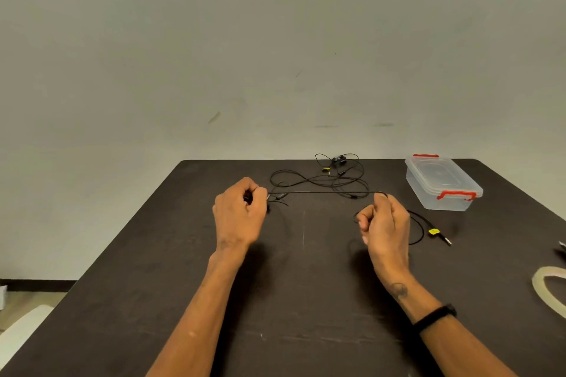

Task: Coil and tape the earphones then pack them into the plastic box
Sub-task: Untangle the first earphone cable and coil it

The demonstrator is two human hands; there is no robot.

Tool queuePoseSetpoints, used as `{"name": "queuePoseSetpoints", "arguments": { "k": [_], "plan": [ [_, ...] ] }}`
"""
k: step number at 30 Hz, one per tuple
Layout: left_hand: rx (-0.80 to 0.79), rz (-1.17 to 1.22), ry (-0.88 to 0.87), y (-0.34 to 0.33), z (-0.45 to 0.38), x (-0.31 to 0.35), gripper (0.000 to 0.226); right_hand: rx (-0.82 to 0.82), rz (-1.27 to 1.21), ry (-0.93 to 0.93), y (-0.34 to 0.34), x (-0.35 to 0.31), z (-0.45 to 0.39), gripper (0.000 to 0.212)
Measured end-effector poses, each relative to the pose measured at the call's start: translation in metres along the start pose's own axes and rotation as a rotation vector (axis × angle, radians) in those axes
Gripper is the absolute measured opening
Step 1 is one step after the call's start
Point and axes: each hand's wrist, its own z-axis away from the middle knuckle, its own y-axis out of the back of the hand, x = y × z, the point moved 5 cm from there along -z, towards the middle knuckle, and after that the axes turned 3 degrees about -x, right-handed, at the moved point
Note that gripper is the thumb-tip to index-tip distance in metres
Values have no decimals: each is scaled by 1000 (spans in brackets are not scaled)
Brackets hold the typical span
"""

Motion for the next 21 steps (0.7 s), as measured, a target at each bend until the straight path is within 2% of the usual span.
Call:
{"name": "queuePoseSetpoints", "arguments": {
  "k": [4, 7, 11, 13, 15, 18, 19, 21],
  "plan": [
    [-62, 37, -13, -2, -4, 0, 17, 34, -48, -47, 3, 1, -2, 37],
    [-54, 72, -4, 2, -8, -1, 26, 92, -115, -127, 8, 6, -7, 35],
    [154, 311, 208, 20, -16, -21, 31, 136, -136, -256, 17, 18, -16, 29],
    [238, 371, 283, 27, -16, -28, 38, 77, -65, -270, 14, 21, -19, 23],
    [252, 322, 293, 28, -14, -28, 39, -24, -41, -295, 9, 21, -19, 11],
    [202, 259, 268, 24, -13, -22, 34, -121, -59, -372, 7, 20, -19, 45],
    [190, 246, 260, 22, -13, -21, 34, -133, -68, -389, 8, 19, -19, 50],
    [179, 227, 231, 20, -12, -20, 34, -122, -72, -423, 11, 18, -18, 48]
  ]
}}
